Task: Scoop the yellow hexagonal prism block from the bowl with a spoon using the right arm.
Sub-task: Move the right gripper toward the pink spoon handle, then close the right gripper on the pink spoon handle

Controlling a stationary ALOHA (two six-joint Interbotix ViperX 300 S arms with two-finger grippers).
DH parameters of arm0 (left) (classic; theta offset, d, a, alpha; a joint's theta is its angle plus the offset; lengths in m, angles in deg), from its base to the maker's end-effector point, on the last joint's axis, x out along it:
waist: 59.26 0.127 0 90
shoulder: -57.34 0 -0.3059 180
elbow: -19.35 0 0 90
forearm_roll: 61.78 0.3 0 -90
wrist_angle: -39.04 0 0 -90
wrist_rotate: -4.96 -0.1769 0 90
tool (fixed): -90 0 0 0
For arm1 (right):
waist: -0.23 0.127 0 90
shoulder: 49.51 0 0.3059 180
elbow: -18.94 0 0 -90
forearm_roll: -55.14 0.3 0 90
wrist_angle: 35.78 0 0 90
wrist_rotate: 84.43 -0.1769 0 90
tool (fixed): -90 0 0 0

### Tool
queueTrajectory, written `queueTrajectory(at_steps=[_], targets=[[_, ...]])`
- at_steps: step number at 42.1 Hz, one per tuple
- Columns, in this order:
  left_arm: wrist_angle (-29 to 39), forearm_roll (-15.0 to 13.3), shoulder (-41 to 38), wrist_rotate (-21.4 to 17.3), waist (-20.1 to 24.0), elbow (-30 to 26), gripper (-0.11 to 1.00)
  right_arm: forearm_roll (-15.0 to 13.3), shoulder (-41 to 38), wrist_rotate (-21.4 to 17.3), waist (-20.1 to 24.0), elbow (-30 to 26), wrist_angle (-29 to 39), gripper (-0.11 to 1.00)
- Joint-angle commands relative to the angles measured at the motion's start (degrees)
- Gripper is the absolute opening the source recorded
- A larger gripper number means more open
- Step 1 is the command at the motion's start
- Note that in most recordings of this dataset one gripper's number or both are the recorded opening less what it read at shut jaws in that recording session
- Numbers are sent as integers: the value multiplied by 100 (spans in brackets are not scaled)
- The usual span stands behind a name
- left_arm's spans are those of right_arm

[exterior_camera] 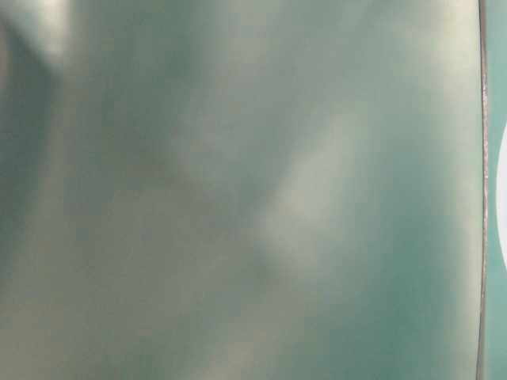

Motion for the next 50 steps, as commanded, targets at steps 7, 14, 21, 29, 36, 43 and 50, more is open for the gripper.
queueTrajectory(at_steps=[7, 14, 21, 29, 36, 43, 50], targets=[[-26, 9, -26, -9, 0, -88, 0, 668, -1046, 9, 633, -79, -870, 52], [9, 9, -26, -9, 0, -88, 0, 1318, -1608, 9, 1230, -70, -1301, 52], [44, 9, -35, -9, 0, -79, 0, 1679, -1969, 9, 1564, -62, -1468, 52], [88, 9, -44, -9, 0, -79, 0, 1731, -2145, 9, 1617, -53, -1485, 52], [114, 9, -44, -9, 0, -79, 0, 1731, -2232, 0, 1635, -44, -1459, 52], [123, 9, -44, -9, 0, -79, 0, 1731, -2320, -35, 1661, -53, -1441, 52], [123, 9, -44, -9, 0, -79, 0, 1723, -2435, -35, 1731, -79, -1433, 50]])
